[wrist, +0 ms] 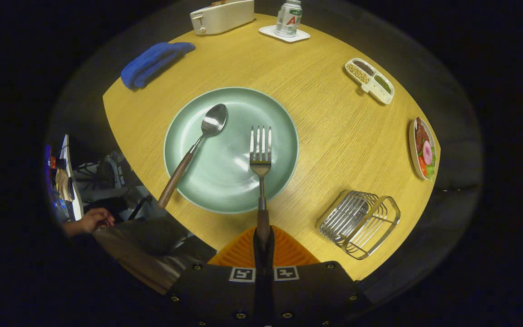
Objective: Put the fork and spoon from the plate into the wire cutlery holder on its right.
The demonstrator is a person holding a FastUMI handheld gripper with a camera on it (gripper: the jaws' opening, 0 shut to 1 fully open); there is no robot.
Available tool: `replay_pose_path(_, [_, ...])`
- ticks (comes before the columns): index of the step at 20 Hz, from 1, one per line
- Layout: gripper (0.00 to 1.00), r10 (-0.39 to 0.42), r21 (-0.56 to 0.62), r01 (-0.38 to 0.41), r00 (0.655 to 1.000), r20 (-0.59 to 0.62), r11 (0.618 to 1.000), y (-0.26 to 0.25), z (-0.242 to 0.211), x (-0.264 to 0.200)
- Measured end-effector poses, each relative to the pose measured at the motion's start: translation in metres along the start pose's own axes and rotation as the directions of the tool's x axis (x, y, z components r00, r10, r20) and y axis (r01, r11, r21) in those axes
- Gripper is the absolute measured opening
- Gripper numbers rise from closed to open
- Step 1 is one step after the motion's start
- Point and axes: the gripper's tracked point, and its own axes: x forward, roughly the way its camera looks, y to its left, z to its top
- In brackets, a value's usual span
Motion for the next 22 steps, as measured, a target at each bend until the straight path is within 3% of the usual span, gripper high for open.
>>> replay_pose_path(5, [0.01,-0.098,-0.118,0.104,0.994,0.049,0.988,-0.042,-0.013,-0.029])
replay_pose_path(8, [0.01,-0.012,-0.04,0.012,1.0,-0.005,0.999,-0.042,-0.037,-0.048])
replay_pose_path(14, [0.01,-0.104,-0.042,0.099,0.983,-0.152,0.994,-0.11,-0.091,-0.082])
replay_pose_path(22, [0.01,-0.097,-0.054,0.086,0.957,-0.275,0.995,-0.128,-0.104,-0.078])
